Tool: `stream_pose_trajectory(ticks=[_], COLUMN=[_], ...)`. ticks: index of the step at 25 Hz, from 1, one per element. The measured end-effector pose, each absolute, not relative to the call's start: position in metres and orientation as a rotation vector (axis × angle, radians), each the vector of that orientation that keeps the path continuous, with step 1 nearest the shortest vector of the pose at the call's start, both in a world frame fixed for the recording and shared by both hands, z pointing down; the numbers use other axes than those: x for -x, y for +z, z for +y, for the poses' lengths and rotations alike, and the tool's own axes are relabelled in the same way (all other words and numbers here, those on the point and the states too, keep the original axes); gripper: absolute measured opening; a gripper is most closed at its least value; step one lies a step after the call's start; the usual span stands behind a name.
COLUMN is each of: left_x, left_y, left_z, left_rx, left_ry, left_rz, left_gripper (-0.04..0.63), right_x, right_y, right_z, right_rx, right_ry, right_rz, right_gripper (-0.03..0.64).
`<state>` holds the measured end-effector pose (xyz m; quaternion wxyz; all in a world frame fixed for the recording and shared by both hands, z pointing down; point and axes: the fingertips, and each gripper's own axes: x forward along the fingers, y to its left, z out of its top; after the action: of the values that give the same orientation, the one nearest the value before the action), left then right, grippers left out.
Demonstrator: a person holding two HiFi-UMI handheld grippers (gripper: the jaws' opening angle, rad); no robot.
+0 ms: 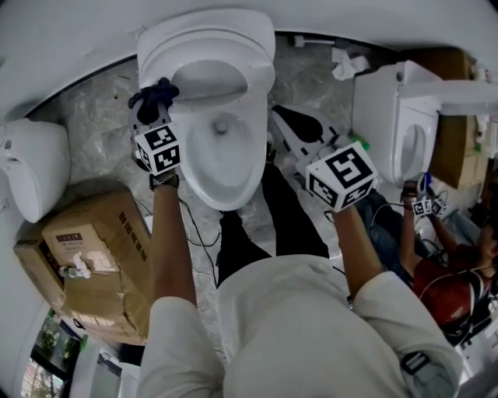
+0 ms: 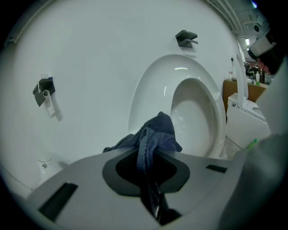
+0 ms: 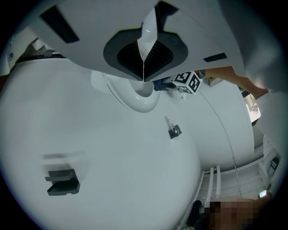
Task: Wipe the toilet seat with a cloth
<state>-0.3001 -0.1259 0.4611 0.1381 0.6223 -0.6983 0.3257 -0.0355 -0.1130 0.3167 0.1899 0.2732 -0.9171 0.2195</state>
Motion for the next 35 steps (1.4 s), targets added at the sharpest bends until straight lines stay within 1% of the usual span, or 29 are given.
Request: stream_pose_trajectory(ticks=[6, 16, 22, 26, 32, 35], left_x=[0.299, 0.293, 0.286, 0.275, 0.253, 0.236], left_y=[0.435, 0.419, 0.401, 0.375, 0.344, 0.335], left_z=[-0.129, -0.147, -0.158, -0.167, -0.183, -0.192], left_rx=[-1.818, -1.846, -1.856, -1.87, -1.948, -2.006], left_ry=[0.916, 0.922, 0.845, 0.81, 0.604, 0.578], left_rz=[-2.114, -2.154, -2.17, -2.186, -2.111, -2.051], left_gripper=[0.038, 0.038, 0.038, 0.038, 0.038, 0.038], right_x=[0.029, 0.016, 0.006, 0.001, -0.004, -0.006], right_y=[0.307, 0.304, 0.298, 0.293, 0.293, 0.294], right_z=[-0.104, -0.103, -0.109, -0.113, -0.112, -0.11], right_rx=[-0.798, -0.863, -0.903, -0.916, -0.936, -0.939], right_ry=[0.618, 0.628, 0.631, 0.623, 0.622, 0.625], right_rz=[-2.575, -2.563, -2.564, -2.573, -2.57, -2.57], right_gripper=[0.029, 0.029, 0.029, 0.029, 0.029, 0.029])
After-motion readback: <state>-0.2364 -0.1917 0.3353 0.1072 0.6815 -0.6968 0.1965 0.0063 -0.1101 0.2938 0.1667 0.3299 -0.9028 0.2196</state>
